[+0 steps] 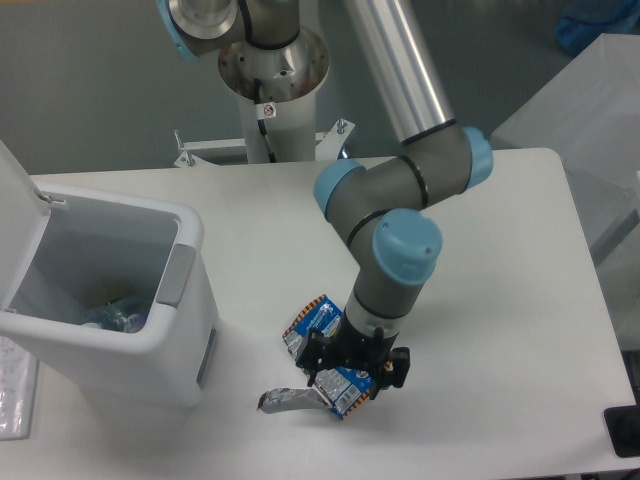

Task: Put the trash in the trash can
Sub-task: 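Move the open gripper back over the snack wrapper, then lower the gripper and pinch the edge of the snack wrapper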

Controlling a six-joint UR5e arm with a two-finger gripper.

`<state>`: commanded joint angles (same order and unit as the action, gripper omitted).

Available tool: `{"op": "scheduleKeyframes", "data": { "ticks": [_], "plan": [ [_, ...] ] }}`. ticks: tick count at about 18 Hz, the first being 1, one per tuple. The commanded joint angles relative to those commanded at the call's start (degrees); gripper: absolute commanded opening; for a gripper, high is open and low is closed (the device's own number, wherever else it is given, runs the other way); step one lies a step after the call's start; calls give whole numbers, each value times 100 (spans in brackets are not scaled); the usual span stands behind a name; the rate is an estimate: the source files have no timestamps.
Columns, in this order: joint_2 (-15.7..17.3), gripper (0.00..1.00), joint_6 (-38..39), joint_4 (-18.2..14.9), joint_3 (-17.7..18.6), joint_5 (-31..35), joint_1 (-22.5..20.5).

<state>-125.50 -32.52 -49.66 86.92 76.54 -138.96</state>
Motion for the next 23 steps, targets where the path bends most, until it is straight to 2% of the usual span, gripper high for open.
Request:
{"op": "scheduleKeyframes", "data": {
  "ticks": [6, 12, 16, 23],
  "plan": [
    [-203, 98, -131, 105, -70, 80, 194],
    [-203, 97, -1326, 97, -27, 80, 361],
    [-308, 96, -1635, 105, -79, 80, 370],
    [-352, 68, -1653, 44, -35, 458, 449]
  ]
}}
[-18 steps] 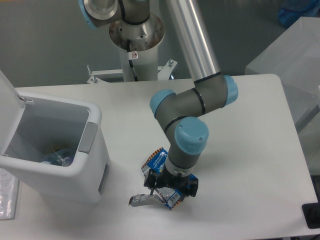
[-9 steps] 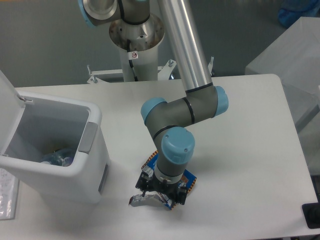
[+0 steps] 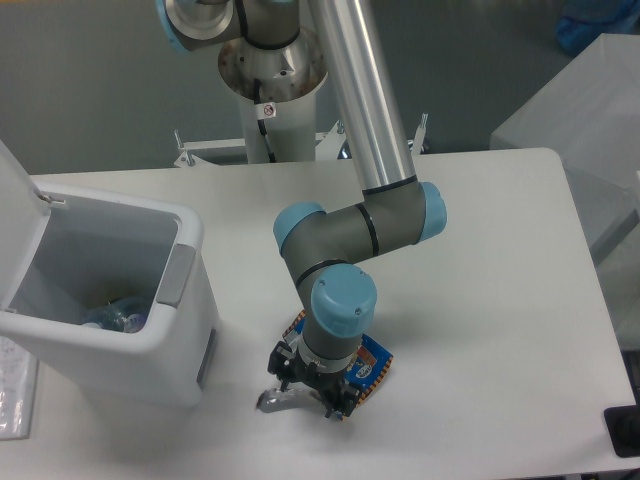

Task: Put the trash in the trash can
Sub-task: 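Lower the gripper and pinch the edge of the snack wrapper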

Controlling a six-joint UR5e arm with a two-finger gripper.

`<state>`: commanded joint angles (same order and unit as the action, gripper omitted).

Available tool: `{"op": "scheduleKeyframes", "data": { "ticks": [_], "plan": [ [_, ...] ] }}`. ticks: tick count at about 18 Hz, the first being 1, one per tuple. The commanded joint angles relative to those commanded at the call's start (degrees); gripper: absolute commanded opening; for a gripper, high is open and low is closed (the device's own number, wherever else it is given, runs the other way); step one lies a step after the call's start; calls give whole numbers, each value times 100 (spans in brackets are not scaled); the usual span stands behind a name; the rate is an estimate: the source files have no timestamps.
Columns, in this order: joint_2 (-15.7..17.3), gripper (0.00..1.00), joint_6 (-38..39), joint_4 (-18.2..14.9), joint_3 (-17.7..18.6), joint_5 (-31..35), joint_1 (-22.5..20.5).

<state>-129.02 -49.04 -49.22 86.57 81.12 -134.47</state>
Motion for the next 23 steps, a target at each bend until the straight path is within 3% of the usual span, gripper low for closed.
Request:
{"op": "scheduleKeyframes", "data": {
  "ticks": [3, 8, 9, 17, 20, 23],
  "plan": [
    [17, 52, 0, -35, 0, 0, 9],
    [97, 5, 88, -62, -35, 0, 17],
    [123, 0, 123, -62, -35, 0, 18],
    [307, 0, 465, -53, -158, -61, 0],
    [422, 0, 623, -53, -473, -218, -79],
    [404, 0, 921, -44, -939, -877, -246]
  ]
}}
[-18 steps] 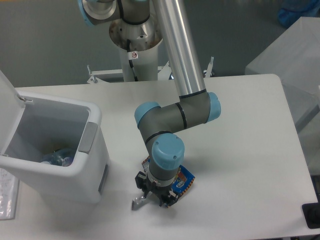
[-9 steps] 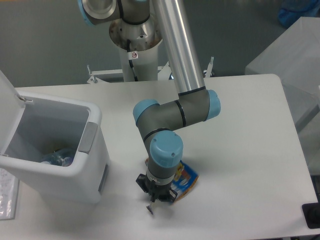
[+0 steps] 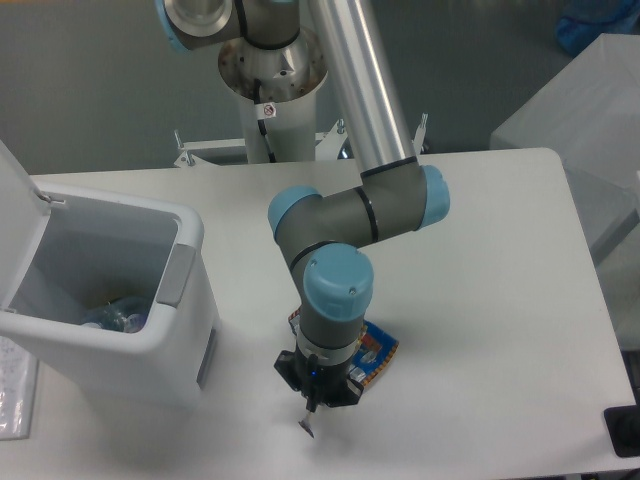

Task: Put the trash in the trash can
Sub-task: 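Lower the gripper and pinch the edge of the snack wrapper, then lift the wrapper and carry it over the trash bin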

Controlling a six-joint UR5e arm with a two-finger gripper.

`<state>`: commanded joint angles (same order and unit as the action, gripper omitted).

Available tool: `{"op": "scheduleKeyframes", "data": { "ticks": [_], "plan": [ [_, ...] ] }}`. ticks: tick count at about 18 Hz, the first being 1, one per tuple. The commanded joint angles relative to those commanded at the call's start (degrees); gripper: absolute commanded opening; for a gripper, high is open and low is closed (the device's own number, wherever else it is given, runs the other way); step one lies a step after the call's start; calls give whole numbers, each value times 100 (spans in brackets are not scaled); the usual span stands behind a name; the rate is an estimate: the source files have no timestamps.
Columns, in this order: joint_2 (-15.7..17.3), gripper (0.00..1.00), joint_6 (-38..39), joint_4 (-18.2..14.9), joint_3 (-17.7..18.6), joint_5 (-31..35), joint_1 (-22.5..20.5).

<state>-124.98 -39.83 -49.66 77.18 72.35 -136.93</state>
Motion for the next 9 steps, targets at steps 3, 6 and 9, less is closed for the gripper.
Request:
{"op": "scheduleKeyframes", "data": {
  "ticks": [3, 6, 9],
  "plan": [
    [78, 0, 326, 0, -405, -536, -193],
    [491, 0, 476, 17, -485, -1309, -439],
    [790, 0, 502, 35, -590, -2030, -633]
  ]
}}
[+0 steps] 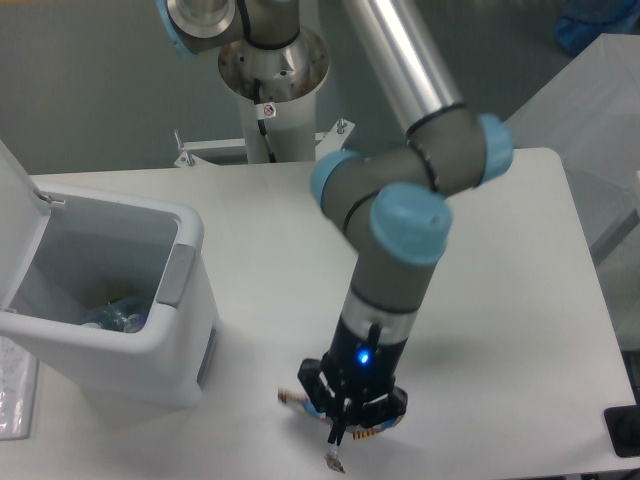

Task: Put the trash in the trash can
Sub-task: 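Lift the wrapper and carry it over the trash bin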

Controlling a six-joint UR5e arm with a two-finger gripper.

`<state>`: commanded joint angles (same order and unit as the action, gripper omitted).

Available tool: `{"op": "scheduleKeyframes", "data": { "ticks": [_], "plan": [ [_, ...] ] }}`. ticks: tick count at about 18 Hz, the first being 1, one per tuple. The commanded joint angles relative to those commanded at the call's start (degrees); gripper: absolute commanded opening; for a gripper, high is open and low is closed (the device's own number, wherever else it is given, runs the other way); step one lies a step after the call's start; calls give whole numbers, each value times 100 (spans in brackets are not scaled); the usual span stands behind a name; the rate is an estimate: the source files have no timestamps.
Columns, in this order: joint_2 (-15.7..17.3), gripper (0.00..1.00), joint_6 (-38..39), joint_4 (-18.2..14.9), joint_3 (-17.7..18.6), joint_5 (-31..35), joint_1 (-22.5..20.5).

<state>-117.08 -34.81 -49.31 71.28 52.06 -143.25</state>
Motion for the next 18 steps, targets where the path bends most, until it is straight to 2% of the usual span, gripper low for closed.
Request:
{"op": "scheduleKeyframes", "data": {
  "ticks": [4, 8, 15, 18],
  "plan": [
    [316, 0, 517, 26, -334, -748, -159],
    [484, 0, 1010, 35, -686, -1091, -159],
    [984, 0, 1397, 26, -686, -1681, -45],
    [1169, 0, 1441, 26, -642, -1813, 201]
  ]
}}
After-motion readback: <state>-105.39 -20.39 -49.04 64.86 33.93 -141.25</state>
